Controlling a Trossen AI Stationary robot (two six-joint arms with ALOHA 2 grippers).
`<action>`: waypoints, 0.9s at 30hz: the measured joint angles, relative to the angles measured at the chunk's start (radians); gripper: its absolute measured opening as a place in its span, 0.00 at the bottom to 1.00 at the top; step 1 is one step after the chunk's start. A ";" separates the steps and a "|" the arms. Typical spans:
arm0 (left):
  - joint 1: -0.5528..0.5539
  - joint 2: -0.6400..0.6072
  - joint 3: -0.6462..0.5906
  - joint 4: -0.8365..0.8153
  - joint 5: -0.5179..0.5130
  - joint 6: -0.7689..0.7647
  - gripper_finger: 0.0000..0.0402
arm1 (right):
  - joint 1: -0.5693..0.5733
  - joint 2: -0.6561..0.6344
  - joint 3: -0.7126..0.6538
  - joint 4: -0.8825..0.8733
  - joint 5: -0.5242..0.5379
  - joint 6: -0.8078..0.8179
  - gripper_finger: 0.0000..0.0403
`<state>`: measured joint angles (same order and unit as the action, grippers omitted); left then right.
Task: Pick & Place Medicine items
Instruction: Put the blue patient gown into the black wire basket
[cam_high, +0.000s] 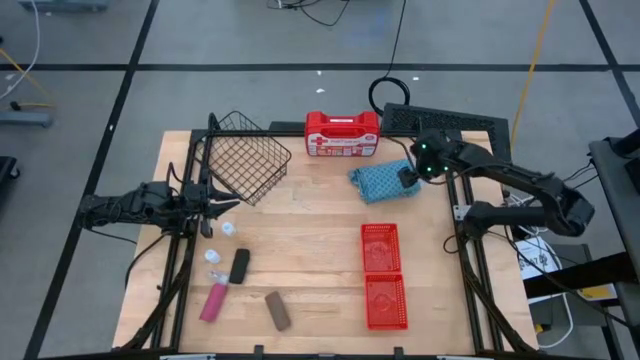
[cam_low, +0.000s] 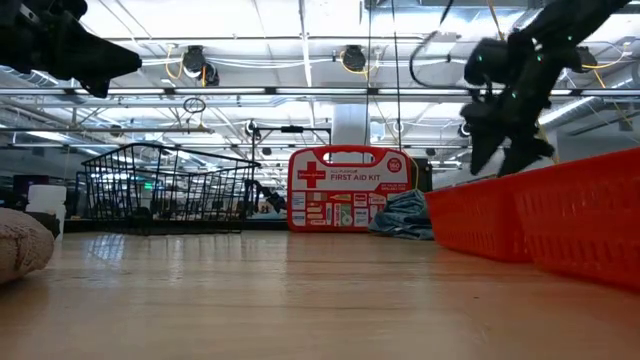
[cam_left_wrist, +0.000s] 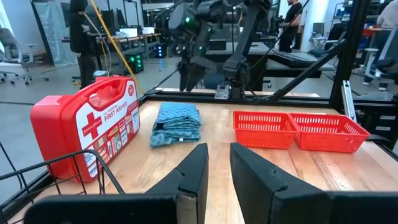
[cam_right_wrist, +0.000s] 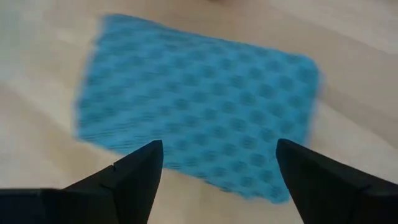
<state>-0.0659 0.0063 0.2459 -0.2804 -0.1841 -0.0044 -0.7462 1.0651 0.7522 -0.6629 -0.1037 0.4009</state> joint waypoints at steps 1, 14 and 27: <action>0.000 0.000 0.000 0.000 0.000 0.000 0.18 | -0.023 0.003 -0.019 0.002 0.003 0.011 0.78; 0.000 0.000 0.000 0.000 0.000 0.000 0.18 | -0.174 0.011 -0.364 0.517 -0.186 0.123 0.81; 0.000 0.000 0.000 0.000 0.000 0.000 0.18 | -0.175 0.011 -0.643 1.113 -0.298 0.339 0.80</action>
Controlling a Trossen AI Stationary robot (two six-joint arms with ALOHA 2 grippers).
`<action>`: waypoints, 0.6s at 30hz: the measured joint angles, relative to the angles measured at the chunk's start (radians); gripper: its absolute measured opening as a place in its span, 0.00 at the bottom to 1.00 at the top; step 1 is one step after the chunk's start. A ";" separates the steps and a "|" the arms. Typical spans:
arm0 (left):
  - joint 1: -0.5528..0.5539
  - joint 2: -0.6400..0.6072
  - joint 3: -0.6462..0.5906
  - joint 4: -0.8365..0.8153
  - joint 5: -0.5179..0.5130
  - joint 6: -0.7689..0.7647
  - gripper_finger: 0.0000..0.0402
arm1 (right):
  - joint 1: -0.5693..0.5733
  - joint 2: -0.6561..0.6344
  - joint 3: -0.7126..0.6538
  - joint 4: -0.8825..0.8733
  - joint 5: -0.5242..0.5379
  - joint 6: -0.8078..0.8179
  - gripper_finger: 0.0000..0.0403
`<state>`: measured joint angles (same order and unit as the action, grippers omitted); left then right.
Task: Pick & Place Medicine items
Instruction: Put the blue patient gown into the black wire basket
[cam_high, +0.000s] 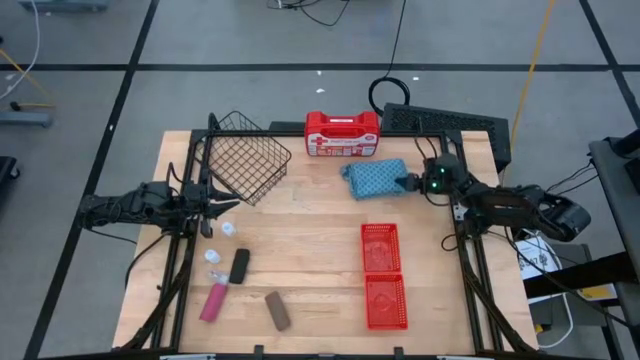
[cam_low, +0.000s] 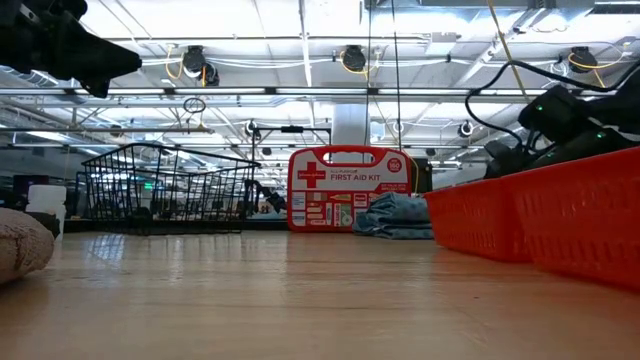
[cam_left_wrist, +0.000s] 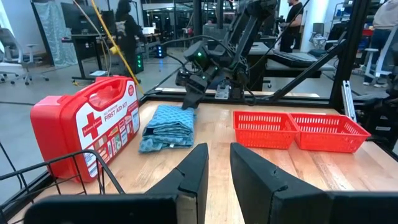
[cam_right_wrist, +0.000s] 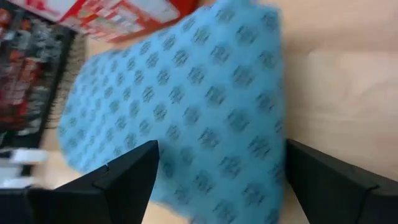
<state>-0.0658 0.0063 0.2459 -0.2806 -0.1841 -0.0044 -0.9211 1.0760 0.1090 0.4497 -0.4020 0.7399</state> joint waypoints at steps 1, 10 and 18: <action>0.000 0.000 0.000 0.000 0.000 0.000 0.18 | 0.000 0.000 -0.003 0.007 -0.017 0.007 0.80; 0.000 0.000 0.000 0.000 0.000 0.000 0.18 | 0.051 0.001 -0.004 0.017 -0.017 0.008 0.76; 0.000 0.000 0.000 0.000 0.000 0.000 0.18 | 0.077 0.005 -0.004 0.010 0.077 -0.001 0.61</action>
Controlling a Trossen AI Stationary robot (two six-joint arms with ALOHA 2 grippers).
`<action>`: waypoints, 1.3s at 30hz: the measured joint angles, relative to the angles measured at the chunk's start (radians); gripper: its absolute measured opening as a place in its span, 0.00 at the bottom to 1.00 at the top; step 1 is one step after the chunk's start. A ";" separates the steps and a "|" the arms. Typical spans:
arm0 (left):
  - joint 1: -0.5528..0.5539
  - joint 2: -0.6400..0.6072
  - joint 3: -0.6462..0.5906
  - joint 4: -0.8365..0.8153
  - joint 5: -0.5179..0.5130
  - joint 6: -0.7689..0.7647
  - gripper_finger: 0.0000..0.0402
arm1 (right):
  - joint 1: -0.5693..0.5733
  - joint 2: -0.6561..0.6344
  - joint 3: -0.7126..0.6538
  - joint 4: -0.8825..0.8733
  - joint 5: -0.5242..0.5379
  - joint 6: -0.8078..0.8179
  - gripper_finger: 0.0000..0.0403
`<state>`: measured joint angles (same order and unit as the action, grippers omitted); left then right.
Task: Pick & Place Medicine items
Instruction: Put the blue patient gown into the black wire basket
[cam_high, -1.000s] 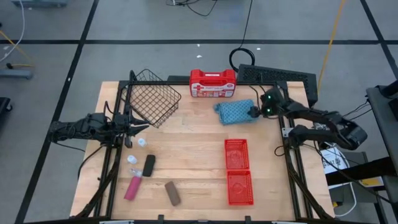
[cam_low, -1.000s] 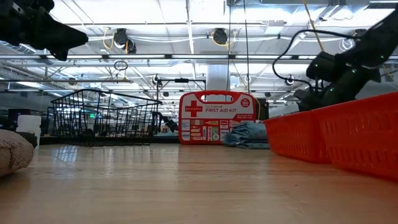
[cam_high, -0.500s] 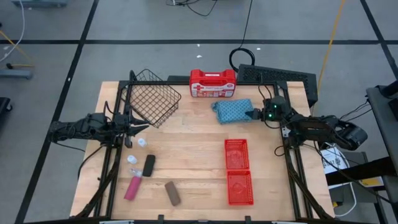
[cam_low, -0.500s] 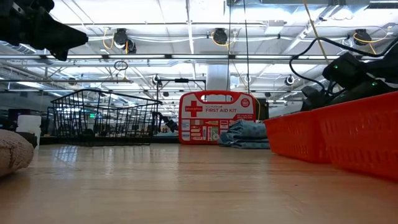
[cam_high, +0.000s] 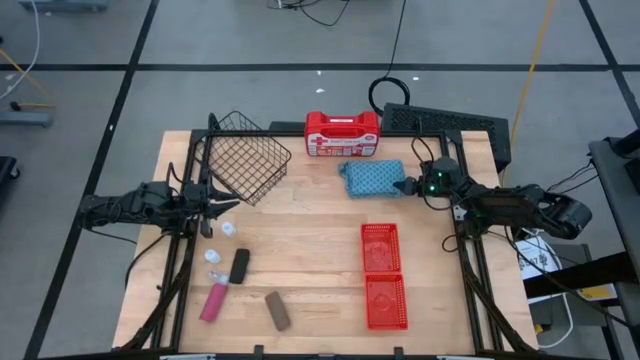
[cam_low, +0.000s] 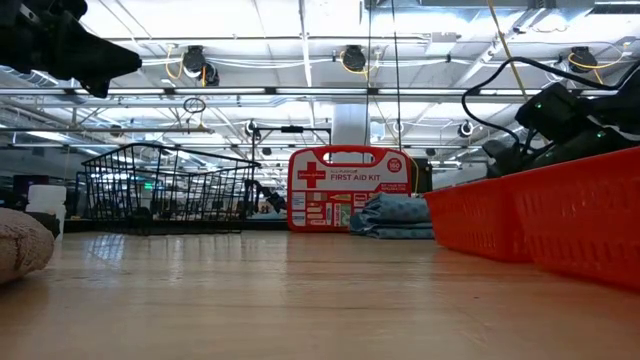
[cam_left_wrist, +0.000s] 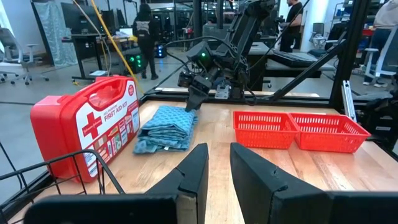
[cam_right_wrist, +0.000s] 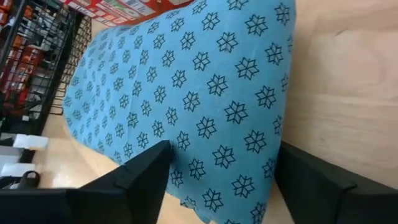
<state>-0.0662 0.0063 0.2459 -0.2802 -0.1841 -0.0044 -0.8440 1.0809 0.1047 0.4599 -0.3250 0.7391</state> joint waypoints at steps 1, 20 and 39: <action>0.000 0.000 0.000 0.000 0.000 0.000 0.18 | 0.002 0.004 0.000 0.001 0.008 -0.007 0.58; 0.000 0.000 0.000 0.000 0.000 0.000 0.18 | 0.002 0.057 -0.004 0.112 0.037 -0.178 0.15; 0.000 0.000 0.000 0.000 0.000 0.000 0.18 | 0.220 -0.202 -0.002 0.586 -0.046 -0.253 0.15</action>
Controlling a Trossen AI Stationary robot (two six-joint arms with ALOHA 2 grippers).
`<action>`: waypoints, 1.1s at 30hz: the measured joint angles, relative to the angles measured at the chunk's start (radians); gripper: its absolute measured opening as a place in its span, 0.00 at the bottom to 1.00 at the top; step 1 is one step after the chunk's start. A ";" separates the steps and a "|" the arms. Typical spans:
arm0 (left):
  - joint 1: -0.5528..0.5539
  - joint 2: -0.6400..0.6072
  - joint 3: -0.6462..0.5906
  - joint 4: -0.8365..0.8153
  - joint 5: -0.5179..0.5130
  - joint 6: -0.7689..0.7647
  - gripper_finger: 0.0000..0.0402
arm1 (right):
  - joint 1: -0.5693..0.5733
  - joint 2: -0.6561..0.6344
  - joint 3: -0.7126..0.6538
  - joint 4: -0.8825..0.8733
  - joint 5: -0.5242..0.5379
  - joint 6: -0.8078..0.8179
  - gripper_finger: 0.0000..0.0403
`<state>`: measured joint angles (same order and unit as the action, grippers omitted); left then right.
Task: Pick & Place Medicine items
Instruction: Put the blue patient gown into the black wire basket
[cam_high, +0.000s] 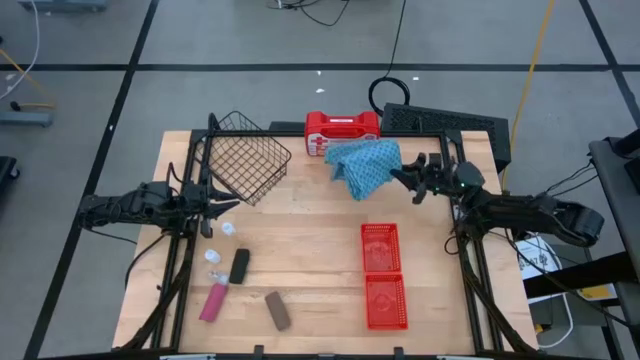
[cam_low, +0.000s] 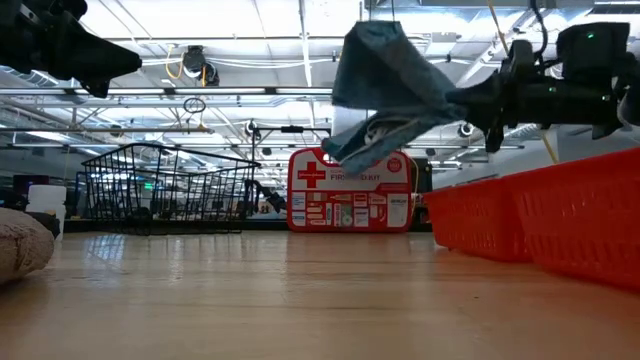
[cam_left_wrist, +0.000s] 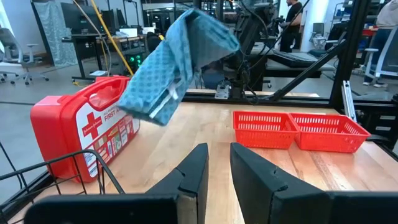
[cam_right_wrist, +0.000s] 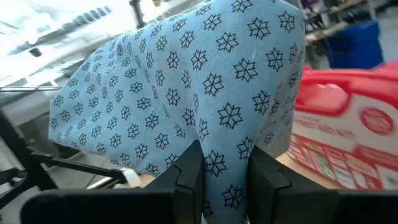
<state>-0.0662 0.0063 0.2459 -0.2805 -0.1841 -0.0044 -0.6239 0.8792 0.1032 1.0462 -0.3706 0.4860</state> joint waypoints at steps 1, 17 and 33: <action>0.000 0.000 0.000 0.000 0.000 0.000 0.18 | 0.010 -0.012 0.000 0.000 0.000 -0.002 0.15; 0.000 0.000 0.000 0.000 0.000 0.000 0.18 | 0.071 -0.054 0.000 0.000 0.001 -0.030 0.15; 0.000 0.000 0.000 0.287 -0.042 -0.189 0.18 | 0.071 -0.054 0.002 0.046 0.002 0.025 0.15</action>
<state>-0.0662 0.0063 0.2459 0.0063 -0.2258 -0.1939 -0.5533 0.8249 0.1051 1.0922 -0.3691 0.5112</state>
